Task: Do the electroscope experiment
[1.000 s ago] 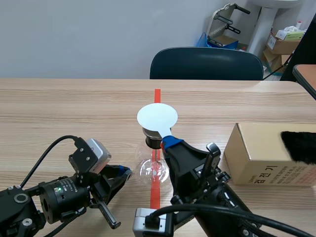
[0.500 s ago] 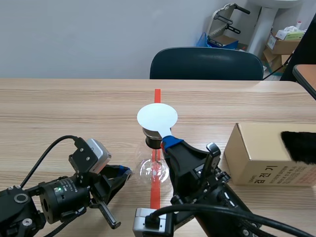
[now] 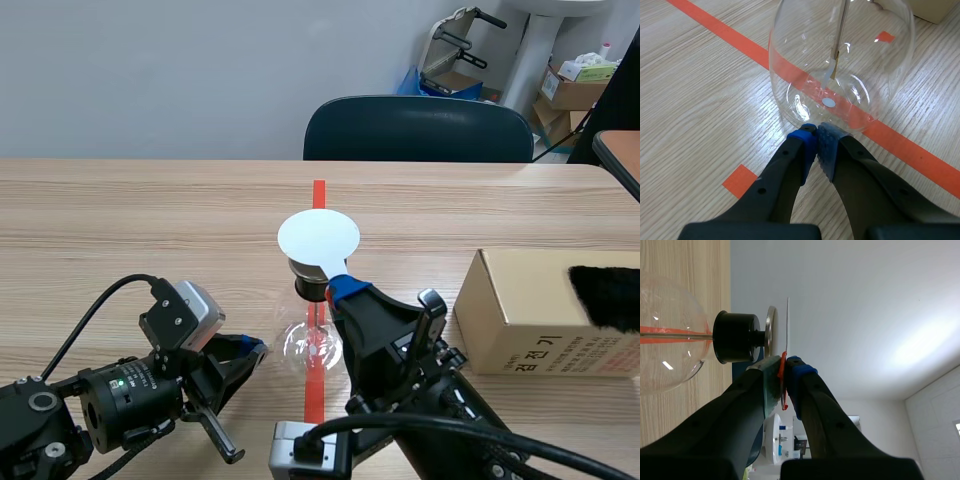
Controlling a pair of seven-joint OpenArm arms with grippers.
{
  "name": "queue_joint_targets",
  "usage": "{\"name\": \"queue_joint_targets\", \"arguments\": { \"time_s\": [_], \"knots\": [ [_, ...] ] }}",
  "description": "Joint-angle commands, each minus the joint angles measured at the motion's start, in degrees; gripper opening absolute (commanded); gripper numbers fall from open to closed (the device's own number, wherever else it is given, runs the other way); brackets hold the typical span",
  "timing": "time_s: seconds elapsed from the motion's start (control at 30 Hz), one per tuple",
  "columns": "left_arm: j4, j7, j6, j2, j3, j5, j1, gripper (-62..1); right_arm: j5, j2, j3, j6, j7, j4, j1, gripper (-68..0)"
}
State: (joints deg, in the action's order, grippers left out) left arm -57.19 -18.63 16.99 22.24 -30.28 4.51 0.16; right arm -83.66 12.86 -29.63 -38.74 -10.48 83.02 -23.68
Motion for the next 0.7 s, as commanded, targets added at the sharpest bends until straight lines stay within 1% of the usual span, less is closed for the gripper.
{"name": "queue_joint_targets", "arguments": {
  "time_s": [0.0,0.2,0.3,0.43,0.67],
  "knots": [
    [-0.8,-0.8,0.1,-0.1,0.2,0.3,-0.2,-56.9,0.0,0.2,0.5,-0.7,0.2,0.6,0.7,-66.5],
    [-0.8,-0.8,0.1,-0.1,0.2,0.3,-0.2,-56.9,0.0,0.2,0.5,-0.7,0.5,0.6,0.7,-66.5],
    [-0.8,-0.8,0.1,-0.1,0.2,0.3,-0.2,-56.9,0.0,0.2,0.5,-0.7,3.1,0.6,0.7,-66.5],
    [-0.8,-0.8,0.1,-0.1,0.2,0.3,-0.2,-56.9,0.0,0.2,0.5,-0.7,8.8,0.6,0.7,-66.5],
    [-0.8,-0.8,0.1,-0.1,0.2,0.3,-0.2,-56.9,0.0,0.2,0.5,-0.7,22.4,0.6,0.7,-66.5]
  ]
}}
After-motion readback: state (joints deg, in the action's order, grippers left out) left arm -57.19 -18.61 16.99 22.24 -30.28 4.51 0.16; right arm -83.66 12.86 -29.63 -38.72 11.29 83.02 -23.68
